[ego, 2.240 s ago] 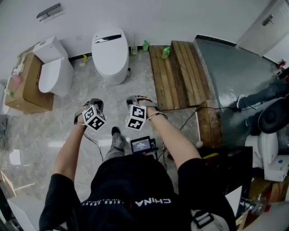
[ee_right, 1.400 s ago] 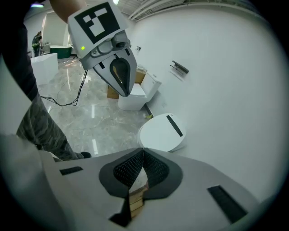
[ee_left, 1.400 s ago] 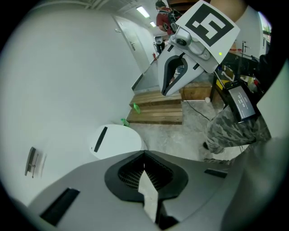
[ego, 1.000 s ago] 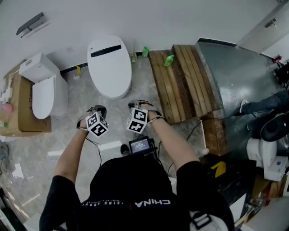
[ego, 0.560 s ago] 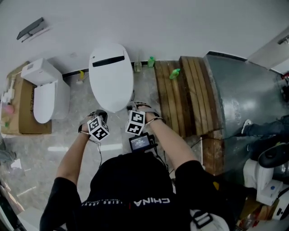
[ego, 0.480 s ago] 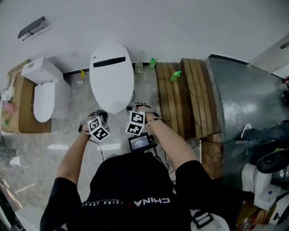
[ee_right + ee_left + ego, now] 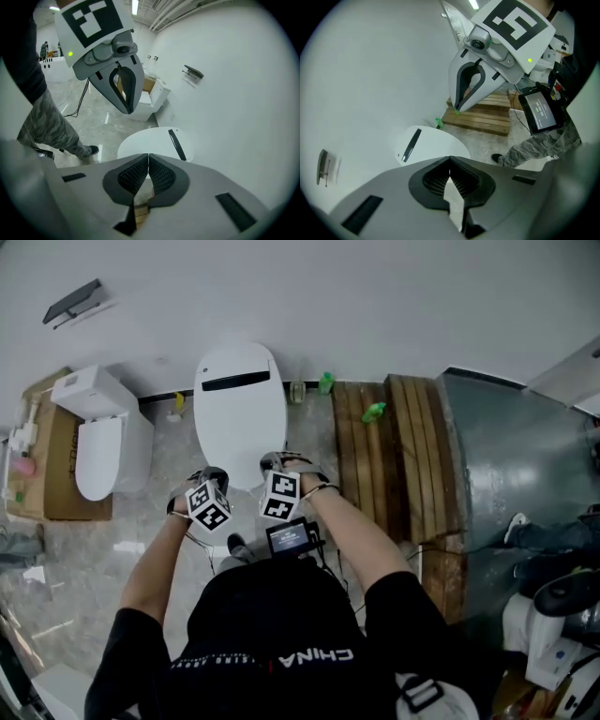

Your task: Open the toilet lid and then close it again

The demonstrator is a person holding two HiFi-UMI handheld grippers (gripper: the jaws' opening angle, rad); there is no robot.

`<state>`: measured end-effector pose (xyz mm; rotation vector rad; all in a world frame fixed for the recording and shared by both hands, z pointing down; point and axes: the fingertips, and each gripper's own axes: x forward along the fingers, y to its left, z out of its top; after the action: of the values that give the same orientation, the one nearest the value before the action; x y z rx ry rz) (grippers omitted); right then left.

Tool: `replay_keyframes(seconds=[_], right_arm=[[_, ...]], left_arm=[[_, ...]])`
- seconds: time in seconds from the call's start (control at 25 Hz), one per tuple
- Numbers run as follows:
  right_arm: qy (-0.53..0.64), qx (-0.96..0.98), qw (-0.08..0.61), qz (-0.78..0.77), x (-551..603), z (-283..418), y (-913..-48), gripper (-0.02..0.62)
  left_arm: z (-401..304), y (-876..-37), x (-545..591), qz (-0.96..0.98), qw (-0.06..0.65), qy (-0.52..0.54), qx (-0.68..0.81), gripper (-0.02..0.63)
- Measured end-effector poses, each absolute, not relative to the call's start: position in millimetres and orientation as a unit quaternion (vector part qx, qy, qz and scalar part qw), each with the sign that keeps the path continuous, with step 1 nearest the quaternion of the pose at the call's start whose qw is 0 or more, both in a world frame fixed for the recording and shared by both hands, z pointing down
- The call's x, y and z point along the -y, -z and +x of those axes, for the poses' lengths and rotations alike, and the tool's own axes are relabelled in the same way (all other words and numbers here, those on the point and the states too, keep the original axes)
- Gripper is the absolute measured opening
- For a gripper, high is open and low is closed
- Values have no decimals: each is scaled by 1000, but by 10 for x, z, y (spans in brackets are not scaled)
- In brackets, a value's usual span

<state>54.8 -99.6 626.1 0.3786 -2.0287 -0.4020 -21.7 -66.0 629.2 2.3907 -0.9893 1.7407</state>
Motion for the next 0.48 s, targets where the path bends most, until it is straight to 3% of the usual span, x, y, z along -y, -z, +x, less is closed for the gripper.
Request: replay_keyframes(seconds=[0.48], right_arm=[[166,828,502,186,1173,89,-6057,15]], left_arm=[[-633,-6058,964,777,-28,-550,304,11]])
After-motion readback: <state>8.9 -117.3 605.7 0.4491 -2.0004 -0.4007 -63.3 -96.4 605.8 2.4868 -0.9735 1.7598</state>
